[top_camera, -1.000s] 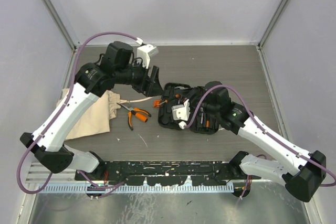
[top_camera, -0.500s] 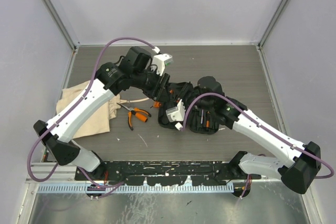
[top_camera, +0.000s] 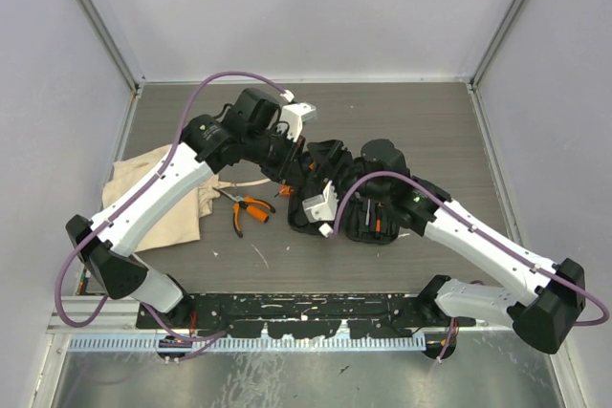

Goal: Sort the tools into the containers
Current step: Pick up the screwdriver from the center of the board.

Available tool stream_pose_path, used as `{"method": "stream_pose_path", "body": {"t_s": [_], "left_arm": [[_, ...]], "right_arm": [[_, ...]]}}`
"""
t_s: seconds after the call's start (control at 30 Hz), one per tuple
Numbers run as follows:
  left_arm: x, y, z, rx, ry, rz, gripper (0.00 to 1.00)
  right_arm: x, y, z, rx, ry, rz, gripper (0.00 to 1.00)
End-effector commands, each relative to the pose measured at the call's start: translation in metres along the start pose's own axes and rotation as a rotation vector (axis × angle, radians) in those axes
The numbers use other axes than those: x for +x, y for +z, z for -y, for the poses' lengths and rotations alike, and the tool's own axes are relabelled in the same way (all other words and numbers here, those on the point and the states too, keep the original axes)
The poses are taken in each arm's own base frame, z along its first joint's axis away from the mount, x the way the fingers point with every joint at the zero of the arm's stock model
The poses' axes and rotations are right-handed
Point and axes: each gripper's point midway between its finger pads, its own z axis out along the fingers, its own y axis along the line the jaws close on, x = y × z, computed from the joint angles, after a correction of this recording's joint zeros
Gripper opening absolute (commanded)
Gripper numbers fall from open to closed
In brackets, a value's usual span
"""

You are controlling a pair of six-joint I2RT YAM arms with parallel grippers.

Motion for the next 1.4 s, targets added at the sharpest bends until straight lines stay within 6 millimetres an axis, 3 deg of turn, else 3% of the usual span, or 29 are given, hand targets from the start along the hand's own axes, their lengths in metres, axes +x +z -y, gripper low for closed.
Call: {"method": "stream_pose_path", "body": {"t_s": [0.0,0.2,0.3,0.47,0.57,0.83,0.93,1.03,1.17,1.37], "left_arm": [[-0.009,-0.003,0.000,-0.012,0.022,0.049,0.00],[-0.018,-0.010,-0.014,-0.095,0.028,0.112,0.00],[-0.027,-0.015,-0.020,-0.135,0.024,0.180,0.00],[-0.044,-0.032,-0.035,-0.244,0.010,0.347,0.01],[-0.053,-0.042,-0.032,-0.241,0.020,0.429,0.00],[-0.066,-0.055,-0.023,-0.208,0.019,0.544,0.00],[-0.069,-0.053,-0.022,-0.193,0.011,0.556,0.00],[-0.071,-0.049,-0.018,-0.164,0.004,0.565,0.00],[-0.071,-0.038,-0.014,-0.123,-0.010,0.539,0.00],[-0.072,-0.033,-0.002,-0.046,-0.016,0.542,0.00]], "right_arm": [[-0.006,-0.018,0.030,0.117,-0.022,-0.001,0.70],[-0.009,-0.037,0.024,0.183,0.102,-0.006,0.73],[-0.015,-0.051,0.026,0.281,0.287,0.023,0.73],[-0.011,-0.067,0.037,0.462,0.905,0.065,0.73],[-0.007,-0.072,0.041,0.574,1.270,0.098,0.73],[0.000,-0.063,0.049,0.734,2.020,0.186,0.75],[-0.008,-0.058,0.063,0.718,2.153,0.284,0.77],[-0.004,-0.059,0.074,0.794,2.290,0.389,0.76],[-0.004,-0.061,0.093,0.835,2.351,0.515,0.71],[0.016,-0.058,0.091,0.960,2.427,0.487,0.56]]}}
